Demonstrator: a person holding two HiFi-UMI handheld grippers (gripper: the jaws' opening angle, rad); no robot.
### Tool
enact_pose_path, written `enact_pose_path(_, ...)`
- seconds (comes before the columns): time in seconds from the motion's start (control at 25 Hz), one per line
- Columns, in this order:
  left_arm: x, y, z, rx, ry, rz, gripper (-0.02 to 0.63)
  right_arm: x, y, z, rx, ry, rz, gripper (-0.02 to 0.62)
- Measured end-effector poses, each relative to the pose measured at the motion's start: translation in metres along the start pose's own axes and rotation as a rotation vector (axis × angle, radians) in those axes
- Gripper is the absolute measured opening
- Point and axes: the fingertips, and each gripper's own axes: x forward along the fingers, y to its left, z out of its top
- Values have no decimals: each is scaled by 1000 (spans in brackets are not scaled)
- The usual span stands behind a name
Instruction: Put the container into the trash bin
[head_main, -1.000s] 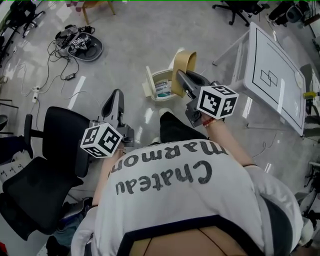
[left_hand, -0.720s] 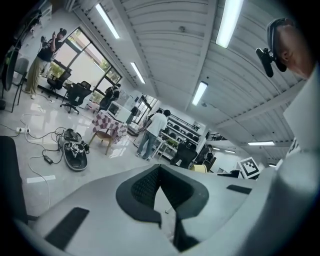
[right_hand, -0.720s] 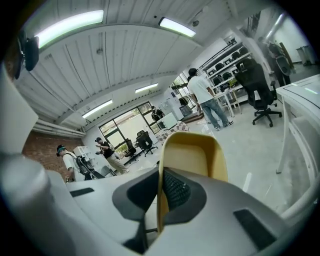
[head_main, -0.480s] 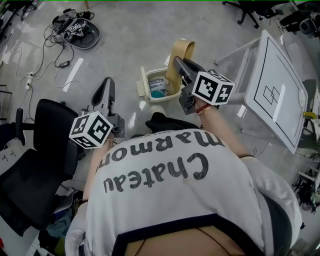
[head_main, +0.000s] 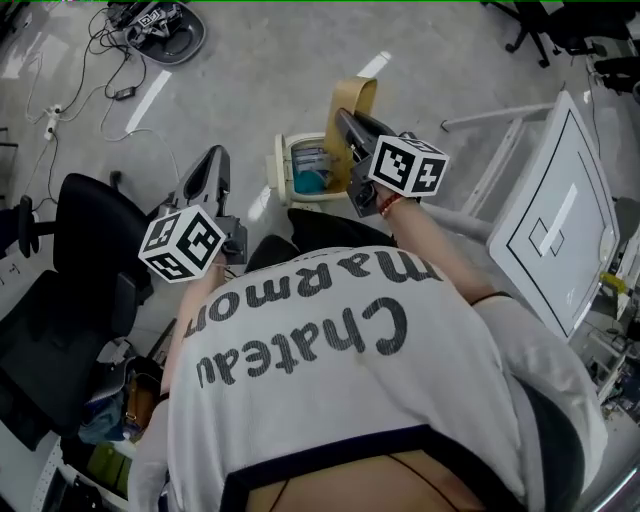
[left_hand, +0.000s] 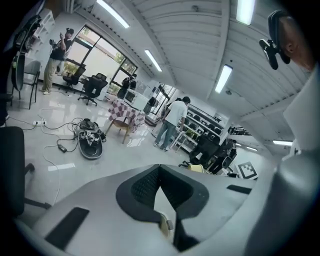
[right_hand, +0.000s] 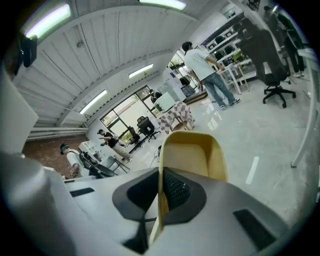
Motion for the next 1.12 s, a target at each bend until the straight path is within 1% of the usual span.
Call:
enact_pose_path(0.16,12,16,-10,-43,25,57,23,26,-2,-30,-21,132,103,35)
enact_pose_path(0.28,19,20,-17,-63,29,71,23,37,-10,-56,-56,225,143,35)
enact_pose_path(0.44,21,26,-31,-75,61,70,22,47,-30,-101,-110,355,145,35)
enact_pose_path(0.68,21,38,-62,-120,161,90,22,59,-64,-166,-159,525,114,35)
enact_pose_path(0.8,17,42,-69,-115,190,103,23,64,-75,-199,-187,620,125,35)
enact_pose_path(0.96,6,53,-80,-99,223,153,23,70,-91,-238,-242,734,148,35)
enact_pose_path(1.12,-1,69,-97,-120,242,211,22,73,-109,-270,-287,825,167,35)
